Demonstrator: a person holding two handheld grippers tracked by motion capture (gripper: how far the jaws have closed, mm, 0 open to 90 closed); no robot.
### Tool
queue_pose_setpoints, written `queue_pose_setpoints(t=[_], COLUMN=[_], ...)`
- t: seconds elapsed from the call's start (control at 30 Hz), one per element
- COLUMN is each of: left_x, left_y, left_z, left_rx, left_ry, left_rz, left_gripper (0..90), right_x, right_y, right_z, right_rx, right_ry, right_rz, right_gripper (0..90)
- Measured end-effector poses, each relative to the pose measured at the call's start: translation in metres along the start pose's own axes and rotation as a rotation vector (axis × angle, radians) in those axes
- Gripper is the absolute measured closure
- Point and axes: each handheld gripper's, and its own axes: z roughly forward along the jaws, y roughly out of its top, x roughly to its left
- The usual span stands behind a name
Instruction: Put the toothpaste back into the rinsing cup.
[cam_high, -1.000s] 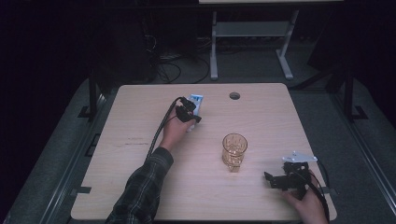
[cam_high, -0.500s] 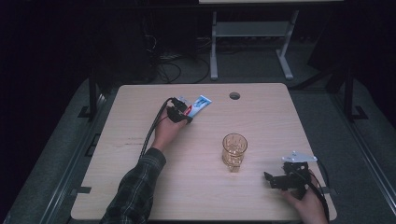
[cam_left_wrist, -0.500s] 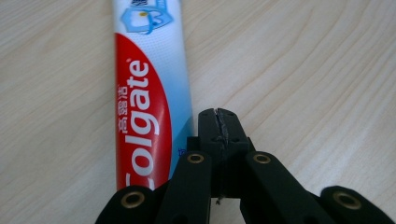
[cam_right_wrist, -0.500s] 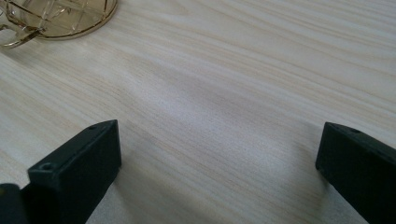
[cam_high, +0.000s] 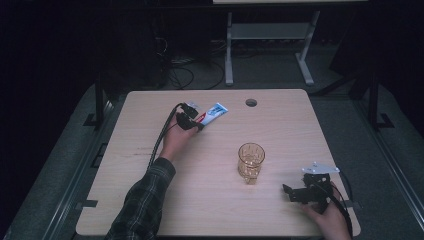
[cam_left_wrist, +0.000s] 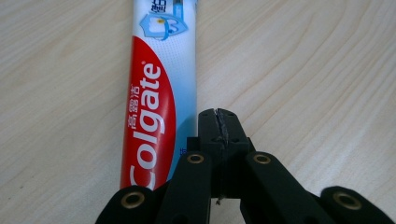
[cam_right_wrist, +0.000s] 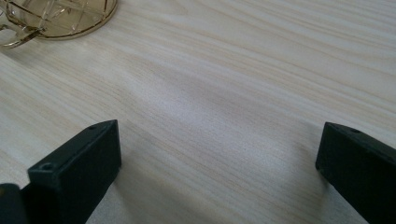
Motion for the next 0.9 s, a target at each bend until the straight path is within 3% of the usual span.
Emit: queue_pose_setpoints(t=[0.17,0.27,0.5,0.7,0.9], left_x=[0.002,0.006,0.014,0.022,0.031], left_y=[0.002,0.008,0.028,0.045,0.064], left_z=[-0.005,-0.007,-0.011,-0.007,-0.002], left_rx=[-0.017,0.007,-0.007,0.024,0.019], left_ry=[0.004,0.008,0.036,0.081,0.084], left_rz=[-0.011,-0.003,0.005,0.033,0.023], left_gripper=[85.9,79.3,59.8,45.0,37.8], right_x=[0.0,0.0,0.0,0.0,0.0], right_y=[0.0,0.0,0.0,0.0,0.0], right_z=[0.0,0.0,0.0,0.0,0.0], right_rx=[0.0,0.0,0.0,0.001,-0.001], right_ry=[0.0,0.0,0.003,0.004,0.004], right_rz=[0.0,0.0,-0.003,-0.003,-0.003], right_gripper=[0.0,0.0,0.0,0.0,0.0])
